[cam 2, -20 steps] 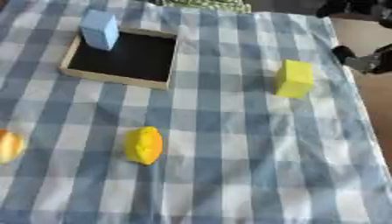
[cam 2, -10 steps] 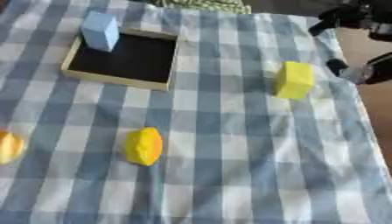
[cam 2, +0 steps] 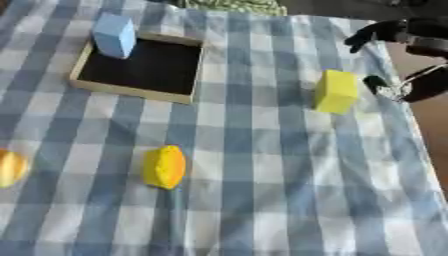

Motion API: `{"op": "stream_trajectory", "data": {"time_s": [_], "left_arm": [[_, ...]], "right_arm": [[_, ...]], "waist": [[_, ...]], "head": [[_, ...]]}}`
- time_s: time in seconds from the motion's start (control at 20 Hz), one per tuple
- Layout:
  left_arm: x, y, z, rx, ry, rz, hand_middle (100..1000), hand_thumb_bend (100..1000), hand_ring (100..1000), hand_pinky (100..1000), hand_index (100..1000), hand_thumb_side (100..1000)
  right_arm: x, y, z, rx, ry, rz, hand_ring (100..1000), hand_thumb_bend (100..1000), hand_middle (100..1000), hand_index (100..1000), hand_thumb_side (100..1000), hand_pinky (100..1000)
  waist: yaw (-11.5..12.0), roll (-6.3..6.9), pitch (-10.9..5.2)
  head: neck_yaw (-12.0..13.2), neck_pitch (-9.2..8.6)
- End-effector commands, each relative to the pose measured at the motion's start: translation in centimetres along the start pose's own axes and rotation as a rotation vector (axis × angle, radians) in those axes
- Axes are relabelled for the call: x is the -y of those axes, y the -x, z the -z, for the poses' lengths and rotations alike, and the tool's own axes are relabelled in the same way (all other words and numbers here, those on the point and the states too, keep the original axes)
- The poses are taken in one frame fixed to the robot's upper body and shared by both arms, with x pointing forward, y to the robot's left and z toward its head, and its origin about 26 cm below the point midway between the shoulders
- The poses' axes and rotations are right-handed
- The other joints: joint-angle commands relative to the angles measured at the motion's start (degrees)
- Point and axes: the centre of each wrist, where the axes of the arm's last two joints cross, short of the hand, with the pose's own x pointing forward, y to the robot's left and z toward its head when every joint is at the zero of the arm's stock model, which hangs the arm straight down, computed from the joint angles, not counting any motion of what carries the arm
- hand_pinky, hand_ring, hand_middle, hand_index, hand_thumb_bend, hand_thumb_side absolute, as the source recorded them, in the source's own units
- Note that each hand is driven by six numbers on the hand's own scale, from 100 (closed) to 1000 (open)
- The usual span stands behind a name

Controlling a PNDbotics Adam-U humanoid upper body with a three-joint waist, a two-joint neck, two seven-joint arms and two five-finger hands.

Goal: Pick up objects on the table and place them in the box.

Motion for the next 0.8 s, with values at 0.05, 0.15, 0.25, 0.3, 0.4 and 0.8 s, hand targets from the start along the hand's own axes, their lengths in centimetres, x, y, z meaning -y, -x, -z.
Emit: {"op": "stream_trajectory", "data": {"time_s": [0.05, 0.15, 0.25, 0.3, 0.4, 0.8], "left_arm": [[-0.29, -0.62, 0.48, 0.026, 0.011, 0.009, 688, 100, 739, 935, 867, 561], [-0.27, -0.60, 0.45, 0.024, 0.010, 0.007, 688, 100, 739, 936, 867, 562], [-0.25, -0.59, 0.43, 0.023, 0.008, 0.006, 688, 100, 740, 936, 867, 562], [-0.25, -0.58, 0.42, 0.022, 0.008, 0.005, 688, 100, 740, 936, 866, 562], [-0.25, -0.57, 0.40, 0.021, 0.006, 0.004, 688, 100, 739, 936, 866, 562], [-0.19, -0.50, 0.28, 0.014, 0.001, 0.000, 687, 100, 739, 937, 866, 562]], "right_arm": [[1.11, 0.21, -0.33, -0.025, 0.005, -0.004, 1000, 100, 820, 967, 582, 1000], [1.00, 0.32, -0.18, -0.034, 0.011, 0.013, 1000, 100, 817, 970, 571, 1000], [0.89, 0.43, -0.04, -0.043, 0.013, 0.027, 1000, 100, 819, 974, 568, 1000], [0.81, 0.46, 0.03, -0.044, 0.012, 0.032, 1000, 100, 824, 976, 573, 1000], [0.74, 0.47, 0.16, -0.044, 0.006, 0.034, 1000, 100, 834, 980, 586, 1000], [0.31, 0.94, 0.62, -0.070, 0.015, 0.017, 1000, 100, 840, 974, 528, 1000]], "waist": [[0.1, -0.34, -1.29], [0.1, -0.37, -1.26], [0.2, -0.41, -1.25], [0.2, -0.42, -1.24], [0.3, -0.45, -1.23], [0.5, -0.52, -1.14]], "head": [[-0.3, -0.40], [-0.3, -0.36], [-0.4, -0.31], [-0.4, -0.31], [-0.4, -0.25], [-0.5, -0.26]]}}
